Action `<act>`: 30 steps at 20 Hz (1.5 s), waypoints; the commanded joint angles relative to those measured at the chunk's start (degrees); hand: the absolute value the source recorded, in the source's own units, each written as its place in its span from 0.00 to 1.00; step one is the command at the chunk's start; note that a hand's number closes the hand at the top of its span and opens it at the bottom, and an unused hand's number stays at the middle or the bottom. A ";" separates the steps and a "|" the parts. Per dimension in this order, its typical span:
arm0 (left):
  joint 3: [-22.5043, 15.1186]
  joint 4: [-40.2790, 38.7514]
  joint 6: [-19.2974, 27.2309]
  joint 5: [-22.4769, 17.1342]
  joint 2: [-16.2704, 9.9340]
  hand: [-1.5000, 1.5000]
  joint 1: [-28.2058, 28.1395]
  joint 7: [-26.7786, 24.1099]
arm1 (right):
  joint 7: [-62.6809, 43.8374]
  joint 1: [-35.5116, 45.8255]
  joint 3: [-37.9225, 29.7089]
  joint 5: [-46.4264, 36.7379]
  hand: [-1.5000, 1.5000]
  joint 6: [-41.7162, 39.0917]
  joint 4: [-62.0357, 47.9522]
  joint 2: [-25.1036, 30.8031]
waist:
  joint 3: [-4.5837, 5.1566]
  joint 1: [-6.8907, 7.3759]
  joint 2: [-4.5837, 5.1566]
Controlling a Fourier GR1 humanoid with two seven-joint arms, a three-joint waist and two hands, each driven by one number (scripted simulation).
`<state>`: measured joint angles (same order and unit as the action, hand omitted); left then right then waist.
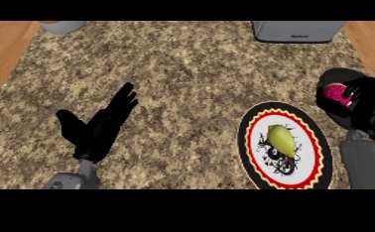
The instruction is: Pick the cupcake from the plate and place it in the pan
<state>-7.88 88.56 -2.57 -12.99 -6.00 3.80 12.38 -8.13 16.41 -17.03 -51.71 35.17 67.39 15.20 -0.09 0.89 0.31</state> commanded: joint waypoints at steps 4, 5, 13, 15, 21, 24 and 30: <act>-0.97 0.14 0.26 1.42 1.14 0.50 0.02 -0.97 | 10.72 13.34 -9.69 7.84 1.00 10.15 -24.27 6.98 | -0.08 0.83 0.28; -1.29 -0.07 0.83 1.38 1.81 0.50 -0.55 -0.40 | 16.22 11.92 -11.48 11.72 1.00 9.84 -26.52 8.86 | -0.13 0.75 0.34; -0.73 3.22 -1.06 0.01 0.38 0.50 -0.48 1.45 | 32.83 15.65 -18.33 19.14 1.00 10.13 -42.44 15.39 | -0.33 2.04 0.83; -0.79 1.00 -1.46 -0.21 0.57 0.50 1.35 2.36 | 19.50 19.04 -17.07 14.79 1.00 7.30 -48.71 19.15 | -0.12 2.30 1.07; -0.44 1.32 -0.62 0.35 0.99 0.50 2.76 2.22 | 22.17 18.72 -15.43 13.48 0.00 1.03 -55.59 19.92 | -0.43 3.00 1.45; -0.17 1.19 -1.00 0.75 0.43 0.50 0.74 0.55 | 28.34 18.80 -19.02 17.90 0.00 -1.82 -53.94 19.97 | -0.56 2.73 1.39; 0.80 0.96 -1.39 0.29 0.07 0.50 0.58 -0.33 | 39.80 20.06 -29.42 30.55 0.00 -9.14 -49.76 19.07 | -0.49 1.11 0.77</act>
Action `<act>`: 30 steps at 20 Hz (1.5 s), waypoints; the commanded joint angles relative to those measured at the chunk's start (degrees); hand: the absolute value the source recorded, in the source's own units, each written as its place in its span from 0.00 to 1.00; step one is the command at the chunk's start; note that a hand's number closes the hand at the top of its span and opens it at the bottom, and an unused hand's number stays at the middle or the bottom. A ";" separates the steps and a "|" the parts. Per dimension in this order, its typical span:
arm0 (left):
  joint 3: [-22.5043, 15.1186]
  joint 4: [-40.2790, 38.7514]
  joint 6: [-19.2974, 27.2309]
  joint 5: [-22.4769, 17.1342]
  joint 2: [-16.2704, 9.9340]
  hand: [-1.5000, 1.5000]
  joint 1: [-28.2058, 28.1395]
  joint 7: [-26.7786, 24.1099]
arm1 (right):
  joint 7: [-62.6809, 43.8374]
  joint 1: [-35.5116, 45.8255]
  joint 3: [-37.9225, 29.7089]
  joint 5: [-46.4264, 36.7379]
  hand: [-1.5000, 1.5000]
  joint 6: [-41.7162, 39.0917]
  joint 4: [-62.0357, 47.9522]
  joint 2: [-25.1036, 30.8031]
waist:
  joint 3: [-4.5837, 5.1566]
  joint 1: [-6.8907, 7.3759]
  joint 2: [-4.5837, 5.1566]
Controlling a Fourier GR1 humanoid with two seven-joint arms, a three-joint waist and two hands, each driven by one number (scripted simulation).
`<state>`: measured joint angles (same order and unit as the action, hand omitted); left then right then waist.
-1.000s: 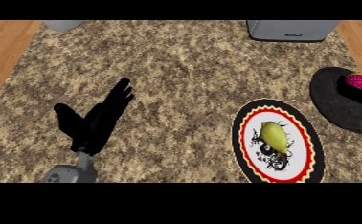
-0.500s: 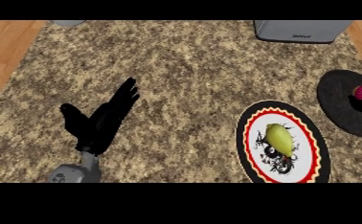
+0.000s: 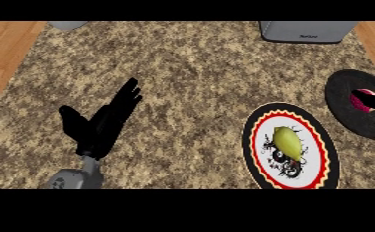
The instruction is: Pick the cupcake from the plate and place it in the pan
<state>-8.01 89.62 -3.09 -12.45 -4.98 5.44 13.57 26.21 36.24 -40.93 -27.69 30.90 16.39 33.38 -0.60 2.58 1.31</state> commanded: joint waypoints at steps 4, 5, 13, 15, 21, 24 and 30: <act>-0.30 0.07 -0.66 0.52 -0.11 0.50 -2.85 -2.09 | 8.69 -3.28 -9.96 11.55 0.00 -13.53 -1.74 3.07 | 0.06 -0.73 -0.18; -0.80 -0.72 1.71 1.90 1.35 0.50 -0.68 -1.08 | 8.70 -2.91 -10.02 12.05 0.00 -17.52 -2.46 3.88 | 0.04 -1.05 -0.13; 1.95 -2.53 -1.23 -0.56 -0.75 0.50 -0.89 -1.49 | 14.48 -10.64 -10.28 13.60 0.00 -34.61 -5.90 8.35 | 0.17 -1.19 -0.27; 0.52 0.84 -0.42 0.25 -0.35 0.50 -3.15 -0.69 | 17.95 -14.03 -10.31 13.99 0.00 -38.68 -6.04 8.72 | 0.15 -1.18 -0.56; 1.53 3.31 0.27 -0.66 -0.62 0.50 -2.19 2.58 | 23.19 -18.38 -9.53 14.54 0.00 -44.10 -6.15 8.47 | 0.21 -1.29 -0.81; -0.07 1.22 -0.67 0.92 0.42 0.50 -3.74 -1.24 | 21.17 -19.16 -9.61 15.10 0.00 -48.36 -6.69 12.81 | 0.23 -1.41 -0.82; 1.90 2.47 -0.89 -0.15 -0.51 0.50 -1.75 1.41 | 26.03 -22.73 -7.56 15.32 0.00 -50.52 -5.96 10.81 | 0.31 -1.81 -1.01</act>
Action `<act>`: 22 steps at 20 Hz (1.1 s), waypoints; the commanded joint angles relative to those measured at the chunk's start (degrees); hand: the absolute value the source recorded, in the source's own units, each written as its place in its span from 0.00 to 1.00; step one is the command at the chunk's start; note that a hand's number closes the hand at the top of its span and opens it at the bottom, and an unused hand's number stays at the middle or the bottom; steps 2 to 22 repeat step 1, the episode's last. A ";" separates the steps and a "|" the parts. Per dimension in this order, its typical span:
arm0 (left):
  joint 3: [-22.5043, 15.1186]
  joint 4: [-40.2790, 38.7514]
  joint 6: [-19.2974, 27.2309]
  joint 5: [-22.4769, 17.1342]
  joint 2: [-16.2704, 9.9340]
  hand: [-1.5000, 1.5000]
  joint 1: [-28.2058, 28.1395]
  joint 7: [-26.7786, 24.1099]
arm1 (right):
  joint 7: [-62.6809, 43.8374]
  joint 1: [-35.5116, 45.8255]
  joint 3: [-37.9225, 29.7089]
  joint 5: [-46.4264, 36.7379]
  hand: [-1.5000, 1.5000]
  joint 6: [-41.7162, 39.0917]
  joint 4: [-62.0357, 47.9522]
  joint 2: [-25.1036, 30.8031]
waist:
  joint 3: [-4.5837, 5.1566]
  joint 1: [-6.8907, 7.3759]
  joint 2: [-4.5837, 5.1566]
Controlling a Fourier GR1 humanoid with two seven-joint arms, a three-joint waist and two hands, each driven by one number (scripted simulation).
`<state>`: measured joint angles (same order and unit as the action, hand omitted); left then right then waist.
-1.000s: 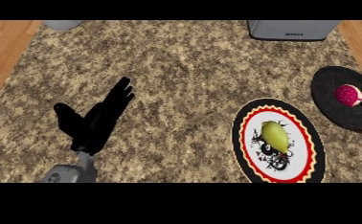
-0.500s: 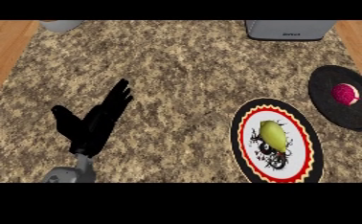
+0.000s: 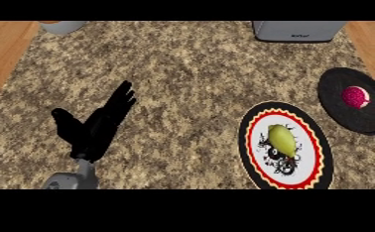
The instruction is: Pick the cupcake from the plate and place it in the pan
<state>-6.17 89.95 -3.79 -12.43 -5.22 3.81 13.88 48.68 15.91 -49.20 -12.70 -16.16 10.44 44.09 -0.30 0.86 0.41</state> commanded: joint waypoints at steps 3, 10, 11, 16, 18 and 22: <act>0.89 -1.24 -0.52 0.23 -0.33 0.50 -0.24 -0.87 | 3.37 -2.78 1.19 0.23 0.00 -3.39 0.14 0.66 | 0.03 -0.21 -0.07; 0.89 -1.24 -0.52 0.23 -0.33 0.50 -0.24 -0.87 | 3.37 -2.78 1.19 0.23 0.00 -3.39 0.14 0.66 | 0.03 -0.21 -0.07; 0.89 -1.24 -0.52 0.23 -0.33 0.50 -0.24 -0.87 | 3.37 -2.78 1.19 0.23 0.00 -3.39 0.14 0.66 | 0.03 -0.21 -0.07; 0.89 -1.24 -0.52 0.23 -0.33 0.50 -0.24 -0.87 | 3.37 -2.78 1.19 0.23 0.00 -3.39 0.14 0.66 | 0.03 -0.21 -0.07; 0.89 -1.24 -0.52 0.23 -0.33 0.50 -0.24 -0.87 | 3.37 -2.78 1.19 0.23 0.00 -3.39 0.14 0.66 | 0.03 -0.21 -0.07; 0.89 -1.24 -0.52 0.23 -0.33 0.50 -0.24 -0.87 | 3.37 -2.78 1.19 0.23 0.00 -3.39 0.14 0.66 | 0.03 -0.21 -0.07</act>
